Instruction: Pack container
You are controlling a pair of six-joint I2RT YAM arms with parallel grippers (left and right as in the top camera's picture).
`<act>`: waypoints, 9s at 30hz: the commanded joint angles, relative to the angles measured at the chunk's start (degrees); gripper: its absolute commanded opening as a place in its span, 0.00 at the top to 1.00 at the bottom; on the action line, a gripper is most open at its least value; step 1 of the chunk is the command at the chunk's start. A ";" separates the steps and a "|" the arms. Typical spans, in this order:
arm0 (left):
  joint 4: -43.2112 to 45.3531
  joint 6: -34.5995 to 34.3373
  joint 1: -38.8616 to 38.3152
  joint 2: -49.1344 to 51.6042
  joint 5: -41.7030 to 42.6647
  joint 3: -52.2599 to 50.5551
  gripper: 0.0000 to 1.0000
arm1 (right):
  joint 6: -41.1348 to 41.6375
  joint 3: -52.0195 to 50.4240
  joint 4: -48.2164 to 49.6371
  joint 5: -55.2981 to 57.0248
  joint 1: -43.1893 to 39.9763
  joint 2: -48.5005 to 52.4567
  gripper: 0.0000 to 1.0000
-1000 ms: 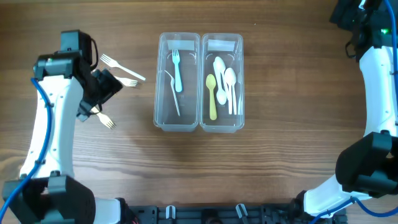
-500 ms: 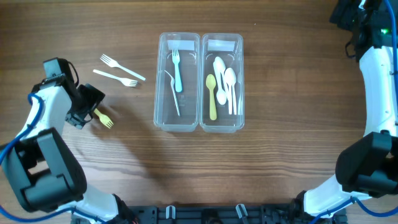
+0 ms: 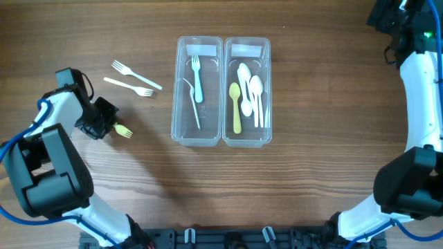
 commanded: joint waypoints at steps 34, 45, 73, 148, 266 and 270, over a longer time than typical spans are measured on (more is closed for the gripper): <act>-7.78 18.38 -33.33 -9.79 -7.91 35.28 0.37 | 0.61 1.03 0.13 0.98 0.13 -0.70 0.00; -17.18 -20.22 -17.29 -0.92 -19.21 34.23 0.30 | 0.63 1.03 0.13 0.98 0.13 -0.70 0.00; -15.82 -22.14 -12.04 18.88 -4.55 34.05 0.39 | 0.63 1.03 0.13 0.98 0.13 -0.70 0.00; -14.32 -26.62 -18.67 20.13 -11.02 43.30 0.27 | 0.63 1.03 0.13 1.01 0.13 -0.70 0.00; -19.50 27.02 -12.17 1.66 -8.20 49.88 0.00 | 6.84 -74.27 34.69 -3.85 18.29 -82.77 0.00; -19.50 26.99 -12.15 1.66 -8.20 49.88 0.00 | 6.78 -81.09 37.83 -5.77 17.38 -85.59 0.00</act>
